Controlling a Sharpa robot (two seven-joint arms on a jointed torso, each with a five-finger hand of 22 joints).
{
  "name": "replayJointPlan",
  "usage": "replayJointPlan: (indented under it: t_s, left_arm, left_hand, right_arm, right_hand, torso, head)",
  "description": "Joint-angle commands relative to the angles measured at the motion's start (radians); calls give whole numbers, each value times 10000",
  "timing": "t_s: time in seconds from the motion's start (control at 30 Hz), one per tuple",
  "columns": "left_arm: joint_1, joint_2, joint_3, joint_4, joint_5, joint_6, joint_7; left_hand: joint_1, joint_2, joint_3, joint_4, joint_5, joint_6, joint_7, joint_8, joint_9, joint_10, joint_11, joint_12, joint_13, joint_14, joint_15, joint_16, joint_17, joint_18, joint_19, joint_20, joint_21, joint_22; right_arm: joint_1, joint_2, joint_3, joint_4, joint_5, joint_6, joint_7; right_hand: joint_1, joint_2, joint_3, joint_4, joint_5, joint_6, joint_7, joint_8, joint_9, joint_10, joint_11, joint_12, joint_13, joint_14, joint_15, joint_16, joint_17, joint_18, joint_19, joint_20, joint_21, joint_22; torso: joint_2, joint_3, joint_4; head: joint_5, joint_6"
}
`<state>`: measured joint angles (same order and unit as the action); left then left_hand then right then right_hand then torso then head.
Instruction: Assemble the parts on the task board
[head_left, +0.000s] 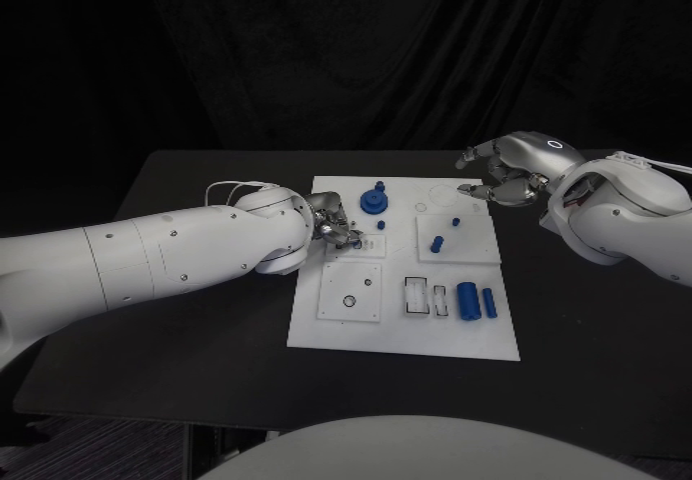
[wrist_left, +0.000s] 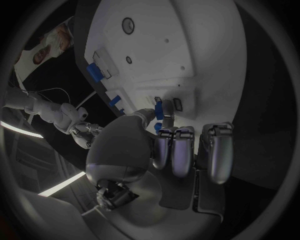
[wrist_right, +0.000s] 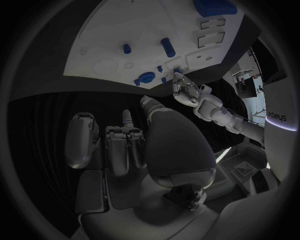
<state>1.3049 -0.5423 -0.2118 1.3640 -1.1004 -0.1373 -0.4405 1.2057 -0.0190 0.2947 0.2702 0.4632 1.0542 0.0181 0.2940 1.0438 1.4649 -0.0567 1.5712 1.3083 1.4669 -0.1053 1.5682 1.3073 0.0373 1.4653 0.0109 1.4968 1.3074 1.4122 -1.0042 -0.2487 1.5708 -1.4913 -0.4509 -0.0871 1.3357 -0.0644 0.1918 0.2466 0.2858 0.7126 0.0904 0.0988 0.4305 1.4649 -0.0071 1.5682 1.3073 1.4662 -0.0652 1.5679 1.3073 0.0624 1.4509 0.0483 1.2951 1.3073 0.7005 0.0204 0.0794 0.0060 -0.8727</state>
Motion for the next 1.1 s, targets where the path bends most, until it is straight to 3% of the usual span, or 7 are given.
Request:
replayJointPlan:
  t_s: [0.03, 0.6, 1.03, 1.1]
  left_arm:
    - [-53, 10, -2, 13, 60, 242, 76]
    - [-99, 0, -2, 70, 60, 358, 157]
    - [-139, 20, -2, 33, 60, 363, 236]
    - [-142, 26, -2, 27, 60, 349, 257]
  left_hand:
    - [15, 72, 72, -17, -67, -20, -17, -35, 16, 1059, 53, -4, 2625, 1039, 78, 26, 2635, -51, 269, 36, -60, 1555]
    - [16, 49, 113, -65, -126, -24, -14, -61, 26, 1059, 59, -4, 2625, 1039, 86, 26, 2635, -45, 252, 45, -79, 1536]
    - [-12, 36, 152, -91, -176, -55, 5, -105, 32, 1059, 73, -4, 2625, 1039, 97, 26, 2635, -42, 241, 55, -92, 1526]
    - [-184, 76, 168, -44, -720, -36, 29, -167, 59, 1059, 101, -4, 2625, 1039, 126, 26, 2635, -41, 234, 85, -104, 1529]
  right_arm:
    - [-25, -12, 6, 11, -25, 69, -188]
    - [-32, -9, 6, 10, -25, 134, -224]
    - [-33, -12, 6, 8, -25, 163, -241]
    - [-33, -6, 6, 7, -25, 170, -243]
  right_hand:
    - [105, 19, 5, -50, -10, 84, -16, -65, -9, 1059, 77, 26, 2635, 1046, 82, 29, 2635, -31, -25, 64, -42, 1855]
    - [125, 24, 15, -69, -10, 99, -13, -67, -19, 1059, 78, 26, 2635, 1046, 83, 29, 2635, -30, -27, 64, -47, 1854]
    - [125, 24, 15, -69, -10, 99, -13, -67, -19, 1059, 78, 26, 2635, 1046, 83, 29, 2635, -30, -27, 64, -47, 1854]
    - [125, 24, 15, -69, -10, 99, -13, -67, -19, 1059, 78, 26, 2635, 1046, 83, 29, 2635, -30, -27, 64, -47, 1854]
  torso:
    - [5, 5, -6]
    - [-3, -10, 20]
    - [4, 6, 17]
    - [3, 7, 15]
  head:
    - [-2, 1]
    - [-13, 1]
    - [-2, 1]
    - [2, 1]
